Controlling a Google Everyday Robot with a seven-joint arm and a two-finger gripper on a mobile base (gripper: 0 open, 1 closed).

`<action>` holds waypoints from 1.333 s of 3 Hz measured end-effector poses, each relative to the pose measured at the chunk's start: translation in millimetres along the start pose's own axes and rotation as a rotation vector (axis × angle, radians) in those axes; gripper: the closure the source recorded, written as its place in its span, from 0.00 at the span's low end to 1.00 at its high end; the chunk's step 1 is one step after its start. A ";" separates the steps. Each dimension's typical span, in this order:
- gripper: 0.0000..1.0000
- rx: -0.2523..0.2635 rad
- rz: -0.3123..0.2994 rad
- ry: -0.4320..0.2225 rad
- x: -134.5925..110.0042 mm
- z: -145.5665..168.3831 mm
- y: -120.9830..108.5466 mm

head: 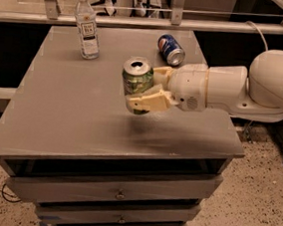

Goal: Move green can near blue plastic bottle

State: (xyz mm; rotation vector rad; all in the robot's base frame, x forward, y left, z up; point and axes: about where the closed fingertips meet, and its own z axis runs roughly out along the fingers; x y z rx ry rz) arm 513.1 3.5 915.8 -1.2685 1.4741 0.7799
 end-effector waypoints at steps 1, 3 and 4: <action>1.00 -0.001 0.000 0.000 0.2 0.4 0.5; 1.00 0.027 -0.057 -0.039 -20.2 18.4 -28.7; 1.00 0.034 -0.094 -0.060 -38.0 57.0 -80.4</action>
Offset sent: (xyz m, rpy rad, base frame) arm 0.0022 0.0060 0.0161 0.0339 -0.0501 -0.0026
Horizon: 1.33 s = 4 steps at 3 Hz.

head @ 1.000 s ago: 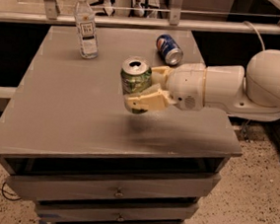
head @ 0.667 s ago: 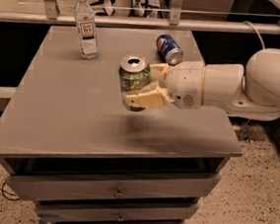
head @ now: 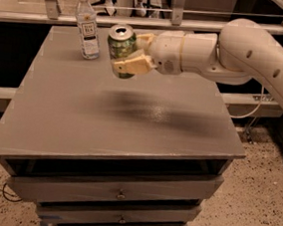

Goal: Move green can near blue plastic bottle

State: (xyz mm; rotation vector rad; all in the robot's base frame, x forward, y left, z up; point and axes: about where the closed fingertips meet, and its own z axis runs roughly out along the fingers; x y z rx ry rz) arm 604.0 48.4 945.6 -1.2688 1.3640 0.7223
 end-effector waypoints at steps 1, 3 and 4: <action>1.00 -0.013 -0.013 -0.020 -4.6 50.8 -40.7; 1.00 0.006 0.034 0.020 27.9 115.3 -83.4; 1.00 0.029 0.054 0.026 40.6 128.9 -96.6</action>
Offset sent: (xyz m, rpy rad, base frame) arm 0.1433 0.0961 -0.0380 -0.0187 0.0370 -0.0134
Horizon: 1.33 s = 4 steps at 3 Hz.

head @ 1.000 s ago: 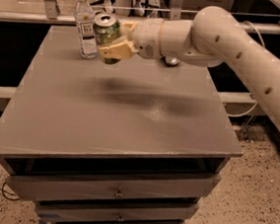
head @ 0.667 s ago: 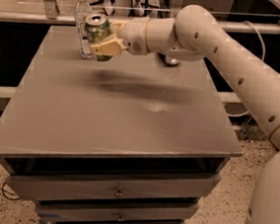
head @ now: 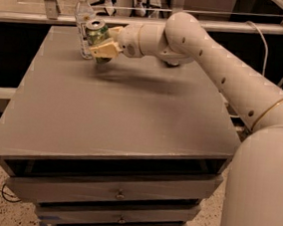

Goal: Move green can near blue plastic bottle

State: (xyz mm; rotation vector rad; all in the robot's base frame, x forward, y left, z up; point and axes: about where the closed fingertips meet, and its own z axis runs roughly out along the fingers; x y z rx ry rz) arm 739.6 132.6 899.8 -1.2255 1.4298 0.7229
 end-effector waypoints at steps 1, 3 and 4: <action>1.00 0.026 0.017 -0.012 6.5 8.3 -14.3; 0.83 0.088 0.083 -0.062 19.5 5.0 -42.8; 0.59 0.094 0.102 -0.059 24.6 5.5 -49.9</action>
Offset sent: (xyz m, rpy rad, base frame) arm 0.0536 -0.0257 -0.0112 0.1355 0.0286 -0.1226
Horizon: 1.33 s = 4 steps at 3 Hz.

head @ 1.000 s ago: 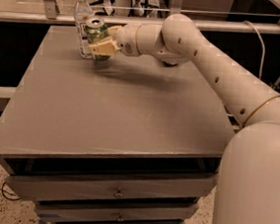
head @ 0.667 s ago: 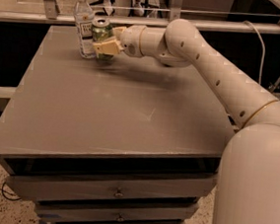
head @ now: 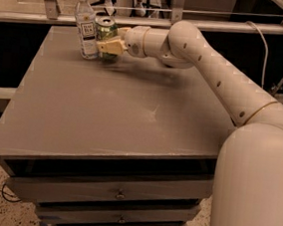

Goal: Move green can near blue plastic bottle

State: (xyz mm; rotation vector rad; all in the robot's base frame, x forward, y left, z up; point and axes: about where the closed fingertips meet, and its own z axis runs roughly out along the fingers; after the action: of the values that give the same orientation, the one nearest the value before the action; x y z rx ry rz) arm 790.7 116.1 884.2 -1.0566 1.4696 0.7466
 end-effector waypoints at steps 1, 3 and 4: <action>0.36 -0.015 0.007 0.012 2.7 4.7 -1.3; 0.00 -0.044 0.014 0.022 9.7 2.8 4.8; 0.00 -0.053 0.019 0.007 10.8 -16.0 18.9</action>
Offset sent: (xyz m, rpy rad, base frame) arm 0.0051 -0.0016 -0.0124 -0.0273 0.0342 0.0241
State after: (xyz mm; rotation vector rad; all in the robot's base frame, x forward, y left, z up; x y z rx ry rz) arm 767.2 107.1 874.4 -1.0881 1.4747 0.7997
